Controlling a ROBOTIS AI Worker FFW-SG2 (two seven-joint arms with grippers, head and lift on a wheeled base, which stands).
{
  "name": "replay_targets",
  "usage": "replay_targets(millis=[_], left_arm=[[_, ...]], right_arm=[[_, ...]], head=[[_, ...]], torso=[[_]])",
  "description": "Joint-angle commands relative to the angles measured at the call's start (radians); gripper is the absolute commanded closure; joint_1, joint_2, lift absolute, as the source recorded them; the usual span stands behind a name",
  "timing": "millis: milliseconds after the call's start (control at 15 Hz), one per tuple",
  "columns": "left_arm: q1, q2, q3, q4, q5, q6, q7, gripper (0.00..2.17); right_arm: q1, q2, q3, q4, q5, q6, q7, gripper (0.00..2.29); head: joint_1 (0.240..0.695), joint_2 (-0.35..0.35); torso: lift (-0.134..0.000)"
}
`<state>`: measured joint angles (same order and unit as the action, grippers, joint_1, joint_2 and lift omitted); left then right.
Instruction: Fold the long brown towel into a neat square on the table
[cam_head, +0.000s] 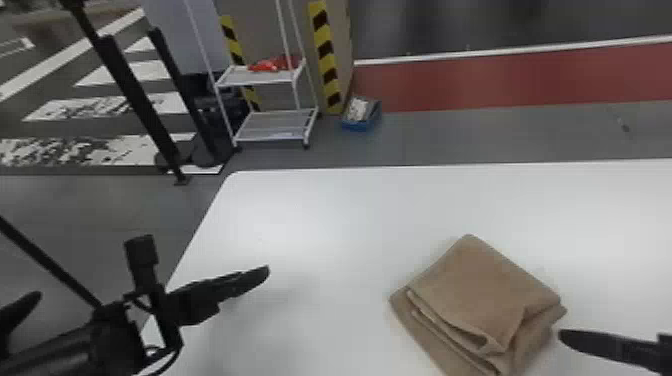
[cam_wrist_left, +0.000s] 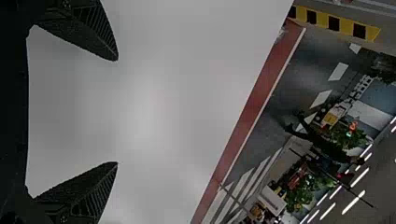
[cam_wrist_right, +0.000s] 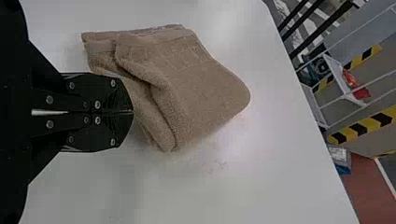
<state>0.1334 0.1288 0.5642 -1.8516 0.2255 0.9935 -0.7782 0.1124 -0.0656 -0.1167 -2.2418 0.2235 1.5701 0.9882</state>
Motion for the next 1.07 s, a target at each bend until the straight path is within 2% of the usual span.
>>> replay_targets(millis=[0, 333, 600, 733, 1000], left_arm=[[0.002, -0.001, -0.006, -0.001, 0.000, 0.003, -0.001, 0.09], [0.003, 0.000, 0.006, -0.003, 0.000, 0.003, -0.004, 0.09], [0.003, 0.002, 0.011, -0.001, -0.001, 0.003, -0.004, 0.09], [0.005, 0.002, 0.009, -0.001, -0.003, 0.003, -0.004, 0.09], [0.008, 0.000, 0.009, -0.001, -0.003, 0.003, -0.006, 0.09]], right_arm=[[-0.056, 0.004, 0.071, 0.082, 0.046, 0.002, -0.014, 2.19], [-0.191, 0.026, 0.135, 0.231, 0.050, 0.002, -0.109, 2.19], [-0.323, 0.038, 0.115, 0.360, 0.048, 0.002, -0.184, 2.19], [-0.396, 0.058, 0.106, 0.449, 0.048, 0.002, -0.217, 2.19], [-0.505, 0.067, 0.107, 0.650, 0.048, -0.187, -0.279, 2.19]], head=[[0.695, 0.257], [0.695, 0.276], [0.695, 0.276], [0.695, 0.256], [0.695, 0.242]], torso=[[-0.124], [-0.124], [-0.124], [-0.124], [-0.124]])
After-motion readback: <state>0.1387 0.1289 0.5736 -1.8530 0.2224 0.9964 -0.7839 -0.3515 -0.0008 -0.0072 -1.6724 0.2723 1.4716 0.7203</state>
